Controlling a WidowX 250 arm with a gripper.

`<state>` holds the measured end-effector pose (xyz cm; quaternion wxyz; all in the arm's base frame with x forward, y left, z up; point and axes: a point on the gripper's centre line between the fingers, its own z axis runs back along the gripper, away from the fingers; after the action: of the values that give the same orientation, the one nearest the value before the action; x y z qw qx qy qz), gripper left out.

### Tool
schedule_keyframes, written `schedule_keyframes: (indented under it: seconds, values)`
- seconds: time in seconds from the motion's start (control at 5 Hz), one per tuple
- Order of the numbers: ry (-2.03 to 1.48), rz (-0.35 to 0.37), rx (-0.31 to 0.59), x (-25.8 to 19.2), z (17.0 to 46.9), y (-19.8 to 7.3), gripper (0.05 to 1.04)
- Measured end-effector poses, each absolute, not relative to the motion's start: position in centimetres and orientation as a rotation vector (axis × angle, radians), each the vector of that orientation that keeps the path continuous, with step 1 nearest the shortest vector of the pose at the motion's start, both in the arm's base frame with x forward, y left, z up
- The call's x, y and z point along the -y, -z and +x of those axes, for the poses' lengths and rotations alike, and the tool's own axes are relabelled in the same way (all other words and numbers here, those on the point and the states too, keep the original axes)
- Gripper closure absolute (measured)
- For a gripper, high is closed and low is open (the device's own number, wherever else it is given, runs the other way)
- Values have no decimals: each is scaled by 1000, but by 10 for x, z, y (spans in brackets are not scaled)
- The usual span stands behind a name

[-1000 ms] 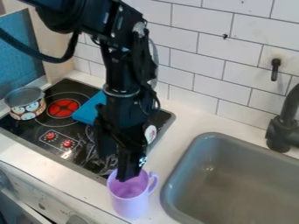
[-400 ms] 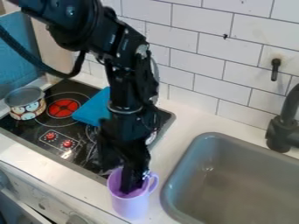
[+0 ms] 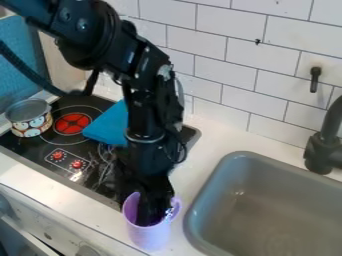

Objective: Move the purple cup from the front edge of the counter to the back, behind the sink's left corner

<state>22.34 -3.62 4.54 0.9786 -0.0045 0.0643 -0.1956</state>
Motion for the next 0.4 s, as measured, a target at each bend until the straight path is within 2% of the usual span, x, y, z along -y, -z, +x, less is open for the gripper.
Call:
schedule_keyframes:
  seconds: [0.2,0.4]
  values:
    - [386,-8,-125,36,224,-45,728]
    - [380,-4,-128,35,223,-46,928]
